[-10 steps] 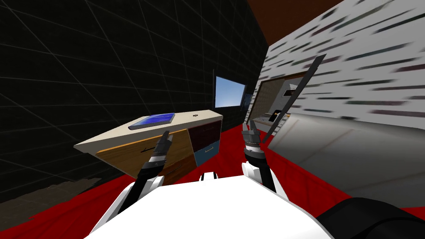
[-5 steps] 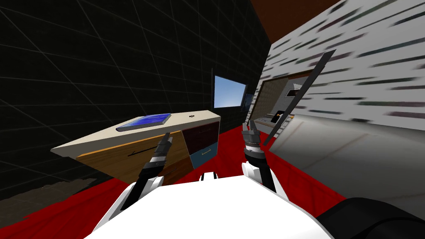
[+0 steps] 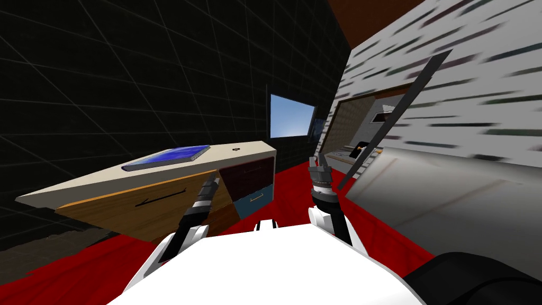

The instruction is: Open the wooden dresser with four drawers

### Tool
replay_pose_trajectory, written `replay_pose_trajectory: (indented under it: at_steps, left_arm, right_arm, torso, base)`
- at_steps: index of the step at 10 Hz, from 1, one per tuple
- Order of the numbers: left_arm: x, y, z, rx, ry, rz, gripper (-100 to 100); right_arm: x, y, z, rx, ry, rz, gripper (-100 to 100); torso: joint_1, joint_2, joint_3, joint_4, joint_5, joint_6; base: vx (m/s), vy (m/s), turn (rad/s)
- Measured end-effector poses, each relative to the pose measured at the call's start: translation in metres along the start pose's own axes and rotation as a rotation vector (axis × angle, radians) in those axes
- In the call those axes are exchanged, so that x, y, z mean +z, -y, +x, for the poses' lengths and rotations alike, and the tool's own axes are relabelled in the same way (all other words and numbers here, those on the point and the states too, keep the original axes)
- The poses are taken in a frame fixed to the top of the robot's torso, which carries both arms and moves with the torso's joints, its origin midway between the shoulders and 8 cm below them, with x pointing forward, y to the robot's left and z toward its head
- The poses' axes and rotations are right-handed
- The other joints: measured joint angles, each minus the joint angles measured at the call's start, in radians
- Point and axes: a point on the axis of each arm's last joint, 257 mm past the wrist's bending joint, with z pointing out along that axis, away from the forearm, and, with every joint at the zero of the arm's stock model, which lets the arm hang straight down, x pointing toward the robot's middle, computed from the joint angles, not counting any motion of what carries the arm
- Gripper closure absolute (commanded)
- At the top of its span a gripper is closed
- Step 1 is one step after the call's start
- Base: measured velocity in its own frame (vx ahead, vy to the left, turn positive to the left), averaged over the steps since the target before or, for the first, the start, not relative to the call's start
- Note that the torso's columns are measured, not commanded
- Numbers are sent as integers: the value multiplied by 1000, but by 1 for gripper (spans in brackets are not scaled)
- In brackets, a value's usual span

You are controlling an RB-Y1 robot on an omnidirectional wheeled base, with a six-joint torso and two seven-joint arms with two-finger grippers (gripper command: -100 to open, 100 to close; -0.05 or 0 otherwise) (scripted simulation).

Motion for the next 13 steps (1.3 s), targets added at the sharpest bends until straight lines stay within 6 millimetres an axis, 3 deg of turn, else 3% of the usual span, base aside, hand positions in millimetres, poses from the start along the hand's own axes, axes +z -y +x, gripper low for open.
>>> replay_pose_trajectory:
  at_steps: [6, 13]
  left_arm:
    - [-8, -49, -9, -24, 45, -110, -100]
    - [-29, -96, 7, -149, 152, -227, -100]
  right_arm:
    - [0, 0, 0, 0, 0, 0, 0]
    - [0, 0, 0, 0, 0, 0, 0]
  torso:
    - [-2, 0, 0, 0, 0, 0]
    - [1, 0, 0, 0, 0, 0]
  base:
    - [89, -183, 56]
    - [50, -119, 34]
